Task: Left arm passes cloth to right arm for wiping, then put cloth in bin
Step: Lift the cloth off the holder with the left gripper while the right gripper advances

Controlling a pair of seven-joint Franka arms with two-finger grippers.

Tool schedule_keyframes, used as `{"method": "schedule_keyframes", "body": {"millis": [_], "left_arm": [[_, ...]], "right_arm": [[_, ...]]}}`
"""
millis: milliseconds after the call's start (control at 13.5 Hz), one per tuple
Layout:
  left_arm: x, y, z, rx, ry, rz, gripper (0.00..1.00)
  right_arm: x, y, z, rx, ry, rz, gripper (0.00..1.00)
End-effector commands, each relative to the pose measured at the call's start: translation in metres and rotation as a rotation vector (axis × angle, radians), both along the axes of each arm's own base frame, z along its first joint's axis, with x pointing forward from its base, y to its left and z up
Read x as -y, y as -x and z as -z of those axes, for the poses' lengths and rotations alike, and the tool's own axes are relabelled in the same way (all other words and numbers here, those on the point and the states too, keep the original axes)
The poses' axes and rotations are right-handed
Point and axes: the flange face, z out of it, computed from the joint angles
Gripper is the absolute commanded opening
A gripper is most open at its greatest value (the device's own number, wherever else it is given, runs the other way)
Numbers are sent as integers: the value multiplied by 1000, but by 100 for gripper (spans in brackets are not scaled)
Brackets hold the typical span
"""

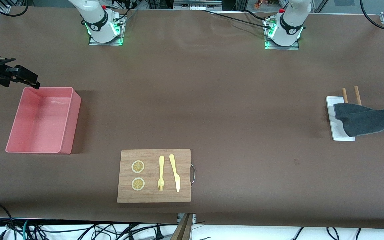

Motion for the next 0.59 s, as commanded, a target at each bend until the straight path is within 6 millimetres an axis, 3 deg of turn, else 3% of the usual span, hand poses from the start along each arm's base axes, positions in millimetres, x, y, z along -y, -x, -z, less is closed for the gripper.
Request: {"method": "schedule_keyframes", "body": {"millis": [0, 297, 520], "left_arm": [[62, -13, -38, -76, -81, -73, 0], [182, -34, -75, -155, -164, -255, 0], [273, -43, -82, -197, -178, -355, 0]], "right_arm": [[1, -7, 2, 2, -7, -7, 100], [1, -15, 16, -3, -7, -11, 100], [-1, -27, 48, -38, -10, -15, 100]]}}
